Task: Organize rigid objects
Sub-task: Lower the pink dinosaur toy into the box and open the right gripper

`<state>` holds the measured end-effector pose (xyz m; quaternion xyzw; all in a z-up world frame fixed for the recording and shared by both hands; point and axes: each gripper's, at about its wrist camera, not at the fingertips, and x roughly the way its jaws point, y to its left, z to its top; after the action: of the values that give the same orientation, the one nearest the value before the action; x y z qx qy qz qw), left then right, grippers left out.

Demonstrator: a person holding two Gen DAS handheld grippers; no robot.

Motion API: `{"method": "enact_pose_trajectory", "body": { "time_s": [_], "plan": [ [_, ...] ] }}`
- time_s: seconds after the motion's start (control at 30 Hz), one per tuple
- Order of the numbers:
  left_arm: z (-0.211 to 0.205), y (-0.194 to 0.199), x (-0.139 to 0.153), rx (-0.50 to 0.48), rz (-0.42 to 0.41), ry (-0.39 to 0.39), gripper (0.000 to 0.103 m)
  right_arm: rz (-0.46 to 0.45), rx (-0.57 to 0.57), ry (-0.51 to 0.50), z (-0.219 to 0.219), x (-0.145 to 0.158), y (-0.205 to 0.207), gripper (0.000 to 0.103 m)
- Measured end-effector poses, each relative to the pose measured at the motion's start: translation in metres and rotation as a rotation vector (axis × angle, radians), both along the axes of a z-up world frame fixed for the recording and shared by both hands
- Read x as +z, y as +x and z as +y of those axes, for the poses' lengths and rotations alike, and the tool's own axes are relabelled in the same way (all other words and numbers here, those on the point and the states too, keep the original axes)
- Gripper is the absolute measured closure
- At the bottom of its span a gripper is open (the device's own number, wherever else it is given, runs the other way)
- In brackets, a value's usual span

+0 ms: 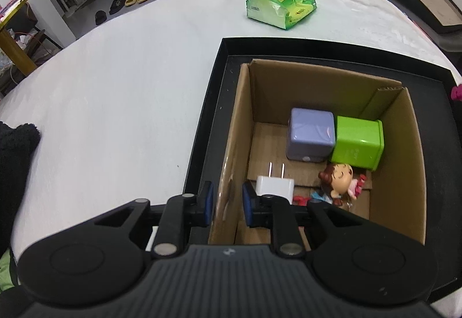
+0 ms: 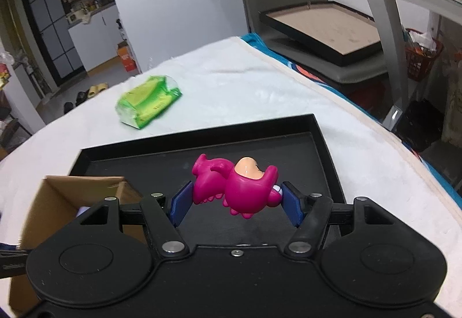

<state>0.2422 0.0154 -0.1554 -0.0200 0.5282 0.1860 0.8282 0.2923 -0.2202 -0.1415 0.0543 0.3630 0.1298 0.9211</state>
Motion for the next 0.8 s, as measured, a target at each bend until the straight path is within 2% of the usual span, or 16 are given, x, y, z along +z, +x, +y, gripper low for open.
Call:
{"method": "enact_pose_trajectory", "body": {
  "time_s": [0.5,0.6,0.8],
  "plan": [
    [0.013,-0.028,-0.005,-0.015,0.042,-0.088,0.083,-0.075,0.167,-0.006,0.039,0.033,-0.037,0.039],
    [0.014,-0.031,-0.007,-0.023,0.052,-0.106,0.091,-0.068,0.230,0.001,0.048,0.035,-0.043,0.039],
    [0.017,-0.033,-0.005,-0.030,0.051,-0.138,0.093,-0.075,0.351,0.001,0.066,0.039,-0.055,0.039]
  ]
}}
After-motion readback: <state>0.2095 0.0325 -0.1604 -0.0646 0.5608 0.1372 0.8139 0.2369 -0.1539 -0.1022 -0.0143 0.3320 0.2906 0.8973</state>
